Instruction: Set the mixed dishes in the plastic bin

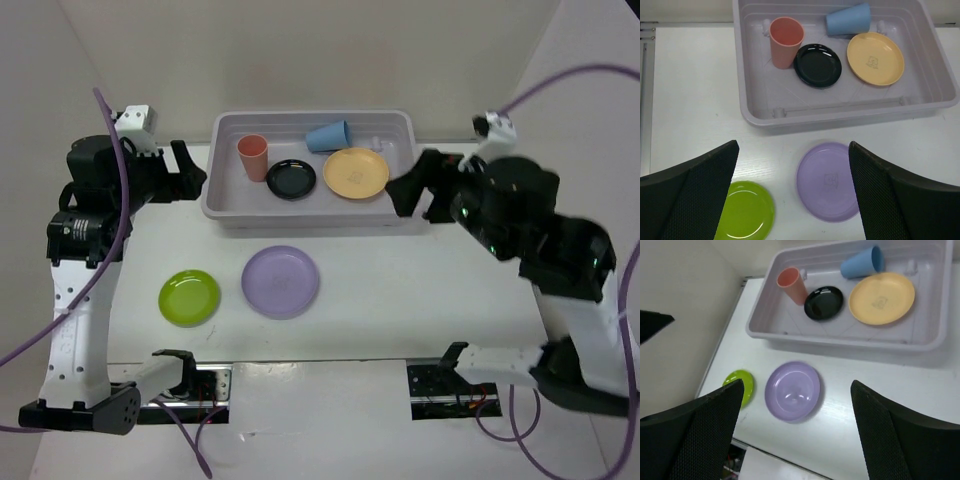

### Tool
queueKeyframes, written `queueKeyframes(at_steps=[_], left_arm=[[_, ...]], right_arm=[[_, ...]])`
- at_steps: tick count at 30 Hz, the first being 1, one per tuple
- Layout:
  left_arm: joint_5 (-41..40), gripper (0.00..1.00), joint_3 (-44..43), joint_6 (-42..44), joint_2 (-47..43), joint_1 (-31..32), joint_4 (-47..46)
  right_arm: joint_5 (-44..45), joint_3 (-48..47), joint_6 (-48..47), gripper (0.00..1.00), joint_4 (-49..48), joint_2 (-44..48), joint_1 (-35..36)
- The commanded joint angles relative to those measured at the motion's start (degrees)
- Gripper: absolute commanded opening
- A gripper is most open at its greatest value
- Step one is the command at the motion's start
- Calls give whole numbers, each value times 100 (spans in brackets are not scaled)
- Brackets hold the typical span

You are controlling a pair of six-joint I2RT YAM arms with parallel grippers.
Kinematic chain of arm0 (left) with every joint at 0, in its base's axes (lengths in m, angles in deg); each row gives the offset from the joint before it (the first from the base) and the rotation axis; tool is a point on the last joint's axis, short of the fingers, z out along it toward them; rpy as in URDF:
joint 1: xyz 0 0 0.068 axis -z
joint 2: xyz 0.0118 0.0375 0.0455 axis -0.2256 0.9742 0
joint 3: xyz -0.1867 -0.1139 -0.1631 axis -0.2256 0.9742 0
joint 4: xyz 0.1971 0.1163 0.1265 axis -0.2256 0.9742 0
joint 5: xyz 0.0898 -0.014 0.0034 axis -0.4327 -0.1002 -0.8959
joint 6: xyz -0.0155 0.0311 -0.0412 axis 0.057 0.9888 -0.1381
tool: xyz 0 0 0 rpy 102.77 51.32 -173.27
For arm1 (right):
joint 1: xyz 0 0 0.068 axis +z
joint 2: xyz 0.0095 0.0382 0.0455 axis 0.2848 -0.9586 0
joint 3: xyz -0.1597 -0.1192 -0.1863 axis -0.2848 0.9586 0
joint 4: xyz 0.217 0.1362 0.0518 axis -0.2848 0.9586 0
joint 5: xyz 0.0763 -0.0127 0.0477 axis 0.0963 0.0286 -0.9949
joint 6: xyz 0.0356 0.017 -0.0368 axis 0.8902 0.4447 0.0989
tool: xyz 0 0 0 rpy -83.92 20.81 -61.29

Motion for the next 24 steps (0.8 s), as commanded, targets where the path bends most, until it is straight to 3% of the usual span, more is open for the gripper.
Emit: queueKeyframes(at_steps=[1, 2, 4, 7, 8, 11, 13, 15, 20, 24], left_arm=[[295, 97, -39, 8, -151, 59, -260], [295, 97, 22, 8, -152, 59, -260], [295, 97, 75, 8, -274, 59, -313], [242, 97, 137, 8, -328, 112, -313], [242, 97, 198, 8, -380, 112, -252], [84, 97, 313, 8, -433, 112, -252], [-65, 98, 479, 8, -486, 112, -252], [-66, 98, 480, 60, -538, 112, -199], [-223, 98, 532, 61, -591, 112, -94], [-224, 99, 533, 113, -592, 112, -93]], right_arm=[[-1033, 2753, 468, 91, -1445, 644, -346], [-1837, 3340, 469, 87, -1911, 951, -670], [-2597, 4721, 758, 80, -3063, 1015, -997], [-3513, 5892, 1065, 50, -4250, 674, -1165], [-3759, 6095, 1171, 29, -4497, 516, -1165], [-3761, 6641, 1417, 13, -5298, -90, -963], [-3666, 6694, 1496, 16, -5614, -644, -753], [-3568, 6694, 1558, 30, -5799, -1309, -490], [-2954, 6273, 1804, 46, -6081, -2340, 108], [-2707, 6001, 1945, 52, -6081, -3000, 399]])
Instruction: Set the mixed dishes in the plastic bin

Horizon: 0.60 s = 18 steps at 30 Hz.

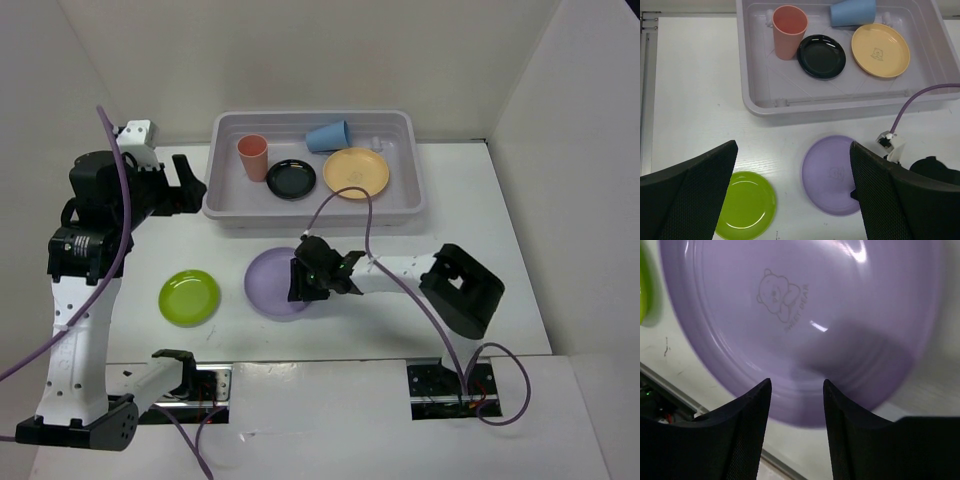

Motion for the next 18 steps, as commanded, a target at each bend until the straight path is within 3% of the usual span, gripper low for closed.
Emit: queueKeyframes(at_steps=[1, 6, 13, 18], left_arm=[[-69, 99, 26, 116, -115, 13, -26], [-69, 99, 26, 116, -115, 13, -25], [-8, 99, 78, 116, -62, 13, -25], [55, 99, 131, 116, -10, 13, -78]], right_arm=[[491, -325, 277, 52, -431, -225, 163], [746, -439, 331, 52, -274, -173, 304], [1677, -492, 331, 52, 403, 933, 471], [1933, -282, 331, 52, 694, 1058, 278]])
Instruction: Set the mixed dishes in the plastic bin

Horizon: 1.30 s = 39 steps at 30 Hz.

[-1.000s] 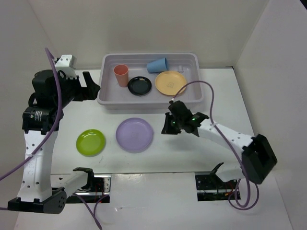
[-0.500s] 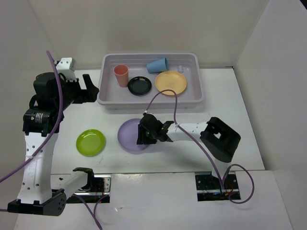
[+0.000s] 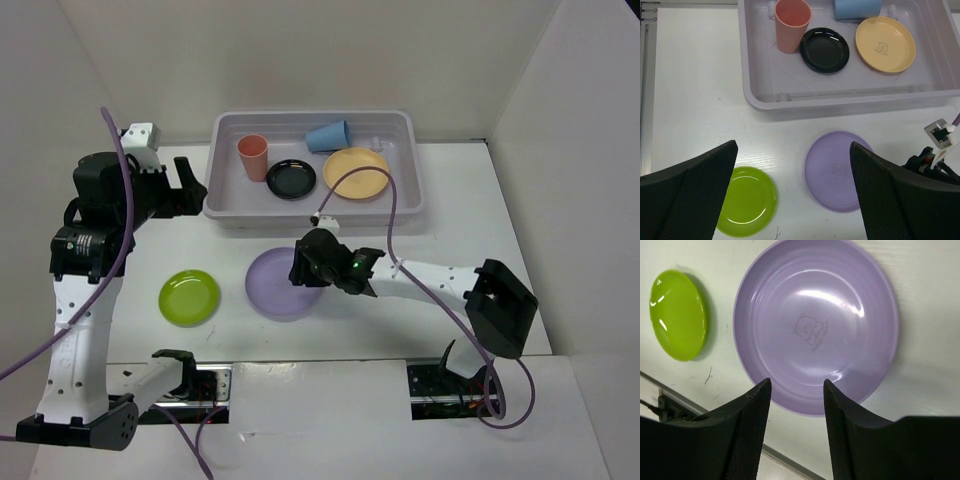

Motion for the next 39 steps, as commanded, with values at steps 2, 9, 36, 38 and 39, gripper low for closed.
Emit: queueKeyframes(at_steps=[2, 9, 36, 38, 39], left_arm=[[116, 99, 46, 111, -3, 11, -139], [116, 99, 46, 111, -3, 11, -139], [221, 99, -7, 111, 102, 11, -192], [168, 99, -7, 111, 102, 11, -192], [168, 99, -7, 111, 102, 11, -192]], right_arm=[[529, 63, 51, 52, 278, 125, -183], [679, 362, 218, 50, 278, 72, -413], [117, 249, 60, 5, -197, -1106, -527], [65, 197, -1, 1, -117, -1044, -527], [64, 127, -63, 1, -30, -966, -527]])
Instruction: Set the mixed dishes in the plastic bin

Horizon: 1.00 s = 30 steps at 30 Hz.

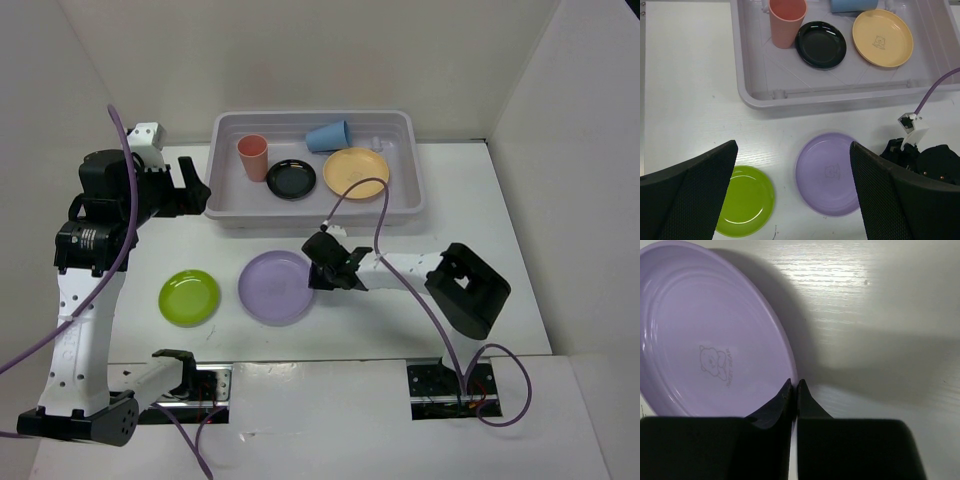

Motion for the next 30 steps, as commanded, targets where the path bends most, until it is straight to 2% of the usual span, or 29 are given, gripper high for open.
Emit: queueKeyframes(at_steps=[1, 6, 15, 19, 20, 22, 23, 26, 30], left_arm=[[26, 99, -59, 111, -24, 11, -177], [26, 99, -59, 111, -24, 11, -229], [26, 99, -7, 111, -77, 11, -282], [26, 99, -7, 111, -129, 11, -229], [26, 99, -7, 111, -130, 11, -229], [26, 99, -7, 59, -130, 11, -229], [26, 99, -7, 59, -130, 11, -229], [26, 99, -59, 59, -130, 11, -160], [-158, 99, -121, 59, -130, 11, -106]], right_arm=[[-25, -193, -232, 1, 266, 110, -11], [-675, -728, -819, 1, 722, 576, -11], [-1502, -1712, -1259, 1, 1039, 1341, -186], [-1450, -2073, -1374, 1, 1040, 1535, -949], [-1537, -2144, -1453, 1, 979, 1535, -1421], [-1607, -2416, -1637, 1, 864, 1369, -1872], [-1608, -2704, -1708, 1, 864, 1063, -2214], [-1520, -3215, -1875, 1, 864, 552, -2629], [-1740, -3436, -1744, 1, 557, -273, -3384]])
